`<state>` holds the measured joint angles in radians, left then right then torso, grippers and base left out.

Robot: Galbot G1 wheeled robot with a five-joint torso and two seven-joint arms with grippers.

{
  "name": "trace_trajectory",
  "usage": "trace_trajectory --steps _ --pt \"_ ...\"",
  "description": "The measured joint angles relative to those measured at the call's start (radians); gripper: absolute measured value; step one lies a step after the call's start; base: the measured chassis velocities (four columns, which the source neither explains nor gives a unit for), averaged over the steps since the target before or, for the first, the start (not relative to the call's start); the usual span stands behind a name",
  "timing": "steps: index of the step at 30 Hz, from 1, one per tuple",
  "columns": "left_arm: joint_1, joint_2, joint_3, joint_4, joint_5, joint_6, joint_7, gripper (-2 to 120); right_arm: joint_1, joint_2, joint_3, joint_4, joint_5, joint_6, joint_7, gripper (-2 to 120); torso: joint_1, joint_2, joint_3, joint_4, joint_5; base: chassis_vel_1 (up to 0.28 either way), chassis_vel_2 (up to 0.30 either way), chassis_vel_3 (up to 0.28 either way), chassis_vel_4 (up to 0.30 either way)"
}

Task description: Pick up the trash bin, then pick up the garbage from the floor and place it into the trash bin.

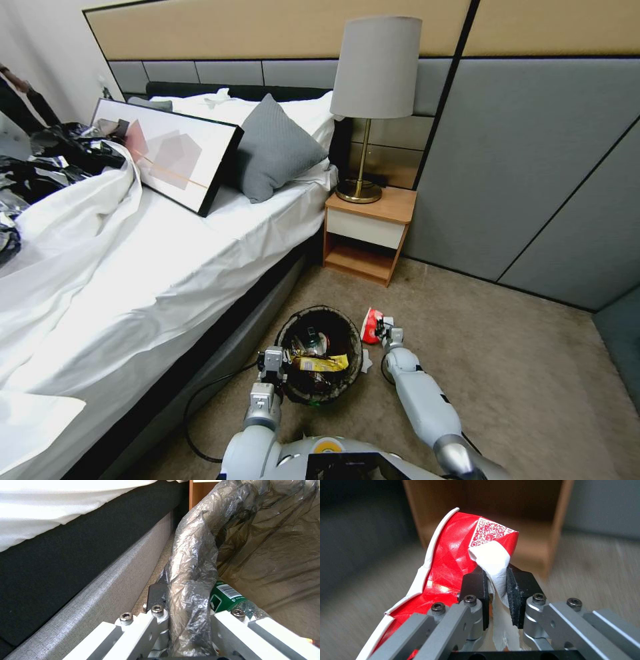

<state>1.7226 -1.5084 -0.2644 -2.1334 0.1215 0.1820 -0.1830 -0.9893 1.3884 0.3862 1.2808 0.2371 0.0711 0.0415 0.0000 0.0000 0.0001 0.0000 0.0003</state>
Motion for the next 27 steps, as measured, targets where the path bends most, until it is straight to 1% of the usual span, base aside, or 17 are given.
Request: trace_trajectory --steps 1,2,4,6,7,8,10,11,13,14,15,17,18,19,21,25,27 --pt "0.000 0.000 0.000 0.000 0.000 0.000 0.000 1 0.000 0.000 0.000 0.000 0.000 0.000 0.000 10 0.000 0.000 0.000 0.0000 0.0000 0.000 0.000 0.000 0.000" --pt "0.000 0.000 -0.001 0.000 -0.001 0.000 0.000 1 -0.019 -0.006 0.002 0.072 0.014 0.034 -0.028 10 0.000 0.000 0.000 0.0002 -0.0006 0.000 0.000 0.000 0.000" --pt "-0.001 0.001 -0.001 0.001 -0.002 0.000 0.000 1 -0.030 -0.009 0.003 0.103 0.020 0.052 -0.046 10 0.000 0.000 0.000 0.0002 -0.0008 0.000 0.000 0.000 0.000" --pt "-0.003 0.001 -0.003 0.005 -0.003 0.000 0.000 1 -0.070 -0.019 0.009 0.209 0.046 0.105 -0.127 10 0.000 0.000 0.000 0.0001 -0.0001 0.000 0.000 0.000 0.000" --pt "-0.003 0.001 -0.003 0.005 -0.003 0.000 0.000 1 -0.070 -0.019 0.009 0.209 0.046 0.105 -0.127 10 0.000 0.000 0.000 0.0001 -0.0001 0.000 0.000 0.000 0.000" --pt "-0.004 0.001 -0.004 0.008 -0.003 0.000 0.000 1 -0.098 -0.026 0.013 0.281 0.064 0.128 -0.175 10 0.000 0.000 0.000 0.0001 -0.0007 0.000 0.000 0.000 0.000" --pt "-0.006 0.001 -0.004 0.010 -0.004 0.001 0.000 1 -0.144 -0.037 0.018 0.385 0.090 0.152 -0.233 10 0.000 0.000 0.000 0.0000 -0.0001 0.000 0.000 0.000 0.000" --pt "-0.006 0.001 -0.004 0.010 -0.004 0.001 0.000 1 -0.144 -0.037 0.018 0.385 0.090 0.152 -0.233 10 0.000 0.000 0.000 0.0000 -0.0001 0.000 0.000 0.000 0.000" --pt "-0.007 0.001 -0.003 0.010 -0.004 0.001 0.000 1 -0.166 -0.042 0.021 0.438 0.104 0.164 -0.258 10 0.000 0.000 0.000 0.0001 -0.0005 0.000 0.000 0.000 0.000" --pt "-0.009 0.001 -0.003 0.011 -0.004 0.002 0.001 1 -0.209 -0.051 0.024 0.523 0.126 0.178 -0.296 10 0.000 0.000 0.000 -0.0001 -0.0006 0.000 0.000 0.000 0.000" --pt "-0.009 0.001 -0.003 0.011 -0.004 0.002 0.001 1 -0.209 -0.051 0.024 0.523 0.126 0.178 -0.296 10 0.000 0.000 0.000 -0.0001 -0.0006 0.000 0.000 0.000 0.000" --pt "-0.009 0.001 -0.002 0.011 -0.004 0.002 0.001 1 -0.241 -0.057 0.024 0.576 0.137 0.185 -0.319 10 0.000 0.000 0.000 0.0000 -0.0002 0.000 0.000 0.000 0.000" --pt "-0.010 0.001 -0.002 0.011 -0.005 0.002 0.001 1 -0.280 -0.065 0.023 0.633 0.144 0.195 -0.346 10 0.000 0.000 0.000 0.0001 -0.0006 0.000 0.000 0.000 0.000" --pt "-0.010 0.001 -0.002 0.011 -0.005 0.002 0.001 1 -0.280 -0.065 0.023 0.633 0.144 0.195 -0.346 10 0.000 0.000 0.000 0.0001 -0.0006 0.000 0.000 0.000 0.000" --pt "-0.010 0.001 -0.002 0.011 -0.005 0.003 0.001 1 -0.332 -0.077 0.013 0.689 0.142 0.206 -0.373 10 0.000 0.000 0.000 0.0000 -0.0003 0.000 0.000 0.000 0.000" --pt "-0.010 0.001 -0.001 0.011 -0.005 0.003 0.001 1 -0.380 -0.089 -0.001 0.724 0.130 0.215 -0.391 10 0.000 0.000 0.000 -0.0002 -0.0003 0.000 0.000 0.000 0.000" --pt "-0.011 0.002 0.000 0.008 -0.006 0.003 0.001 1 -0.431 -0.099 -0.019 0.734 0.091 0.238 -0.401 10 0.000 0.000 0.000 0.0000 -0.0004 0.000 0.000 0.000 0.000"
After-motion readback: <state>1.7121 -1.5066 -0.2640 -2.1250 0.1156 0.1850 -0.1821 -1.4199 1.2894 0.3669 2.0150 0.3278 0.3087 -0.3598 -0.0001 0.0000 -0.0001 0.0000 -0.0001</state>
